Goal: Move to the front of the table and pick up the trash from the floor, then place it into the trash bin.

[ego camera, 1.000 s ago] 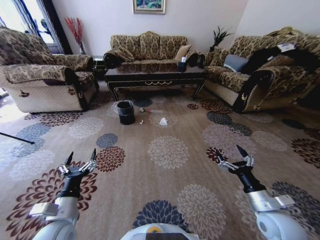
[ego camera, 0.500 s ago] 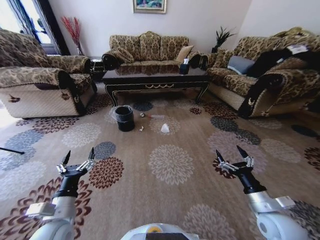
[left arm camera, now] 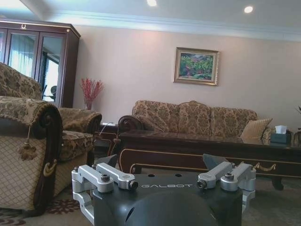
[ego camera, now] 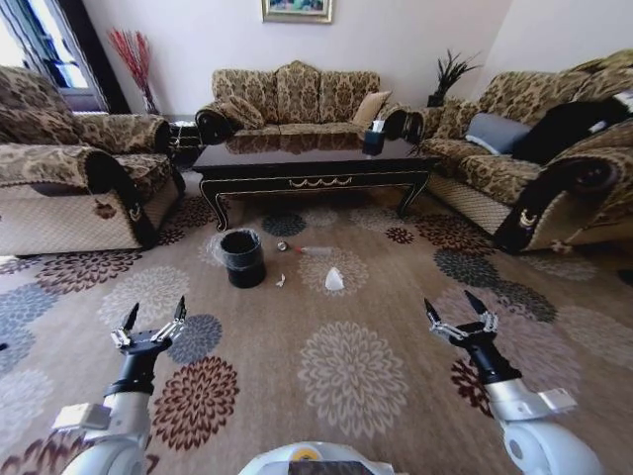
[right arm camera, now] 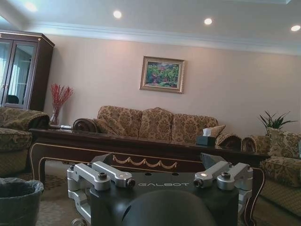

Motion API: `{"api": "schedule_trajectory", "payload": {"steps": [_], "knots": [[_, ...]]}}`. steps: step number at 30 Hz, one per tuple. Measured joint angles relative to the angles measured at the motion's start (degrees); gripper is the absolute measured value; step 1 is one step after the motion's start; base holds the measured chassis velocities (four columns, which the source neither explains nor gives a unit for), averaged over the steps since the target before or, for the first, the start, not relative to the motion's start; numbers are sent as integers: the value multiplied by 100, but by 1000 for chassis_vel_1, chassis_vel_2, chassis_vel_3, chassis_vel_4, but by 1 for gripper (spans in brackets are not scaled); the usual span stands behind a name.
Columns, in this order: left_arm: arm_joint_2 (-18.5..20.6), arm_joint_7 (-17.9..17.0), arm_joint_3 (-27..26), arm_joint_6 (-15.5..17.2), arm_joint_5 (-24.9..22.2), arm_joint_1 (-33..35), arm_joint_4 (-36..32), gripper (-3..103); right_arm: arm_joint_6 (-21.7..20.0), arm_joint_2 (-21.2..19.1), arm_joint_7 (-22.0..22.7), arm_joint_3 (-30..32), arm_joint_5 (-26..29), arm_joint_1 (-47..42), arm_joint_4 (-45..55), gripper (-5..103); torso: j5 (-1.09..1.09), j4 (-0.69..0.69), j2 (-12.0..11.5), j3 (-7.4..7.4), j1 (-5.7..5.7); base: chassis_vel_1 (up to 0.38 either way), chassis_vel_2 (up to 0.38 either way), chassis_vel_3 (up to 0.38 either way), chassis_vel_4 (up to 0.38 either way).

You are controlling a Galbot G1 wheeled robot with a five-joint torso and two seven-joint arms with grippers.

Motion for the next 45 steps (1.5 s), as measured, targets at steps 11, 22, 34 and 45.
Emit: {"api": "schedule_trajectory", "payload": {"steps": [11, 22, 34, 45], "knots": [[-14, 6, 15, -18, 22, -2, 13, 100, 0, -49, 0, -26, -5, 46, -61, 100, 2, 0, 3, 4, 1, -352, 352, 354, -350], [8, 9, -2, -44, 23, 52, -19, 100, 38, -35, 42, -30, -59, 38, -56, 100, 5, 1, 5, 5, 1, -292, 299, 295, -301], [41, -41, -9, -37, 32, 44, 36, 100, 182, 11, 168, -86, -92, 31, -15, 100, 4, -1, 7, 4, 0, -68, 79, 76, -59], [76, -107, -47, 23, -7, 26, 55, 100, 85, 101, 158, -70, -157, -20, 43, 100, 4, -1, 7, 6, 0, 2, -5, -3, 4]]}}
